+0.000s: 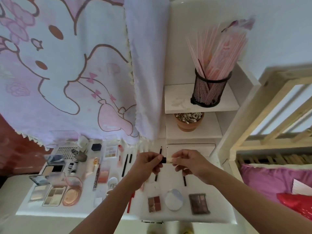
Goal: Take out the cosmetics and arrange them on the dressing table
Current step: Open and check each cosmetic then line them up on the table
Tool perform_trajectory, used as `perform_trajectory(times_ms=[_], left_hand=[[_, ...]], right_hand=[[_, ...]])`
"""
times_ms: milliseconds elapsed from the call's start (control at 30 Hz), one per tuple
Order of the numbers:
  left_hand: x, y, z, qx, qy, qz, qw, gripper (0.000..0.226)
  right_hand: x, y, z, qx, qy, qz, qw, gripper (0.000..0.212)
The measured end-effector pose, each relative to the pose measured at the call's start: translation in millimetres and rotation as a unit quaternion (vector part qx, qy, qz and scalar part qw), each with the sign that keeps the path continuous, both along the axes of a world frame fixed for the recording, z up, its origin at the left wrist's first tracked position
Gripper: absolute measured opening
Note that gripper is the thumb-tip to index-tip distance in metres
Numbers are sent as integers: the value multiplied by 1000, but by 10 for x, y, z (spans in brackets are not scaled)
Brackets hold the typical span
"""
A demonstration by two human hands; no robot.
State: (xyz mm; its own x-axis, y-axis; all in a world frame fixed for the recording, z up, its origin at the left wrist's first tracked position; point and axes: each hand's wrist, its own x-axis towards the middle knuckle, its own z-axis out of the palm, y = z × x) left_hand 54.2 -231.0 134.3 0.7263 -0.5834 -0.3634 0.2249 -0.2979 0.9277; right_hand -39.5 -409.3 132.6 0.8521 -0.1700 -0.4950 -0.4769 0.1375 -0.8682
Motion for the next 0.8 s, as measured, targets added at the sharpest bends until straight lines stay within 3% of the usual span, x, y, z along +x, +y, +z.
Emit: perform_trajectory(times_ms=[133, 267, 800], left_hand=[[-108, -20, -54, 0, 2, 27, 1000, 16], [-270, 63, -137, 14, 14, 51, 999, 13], [-270, 104, -127, 39, 2, 33, 999, 16]], right_hand=[[-33, -21, -89, 44, 48, 33, 997, 35], [-101, 33, -228, 49, 40, 53, 997, 24], [-96, 40, -282, 104, 44, 65, 991, 24]])
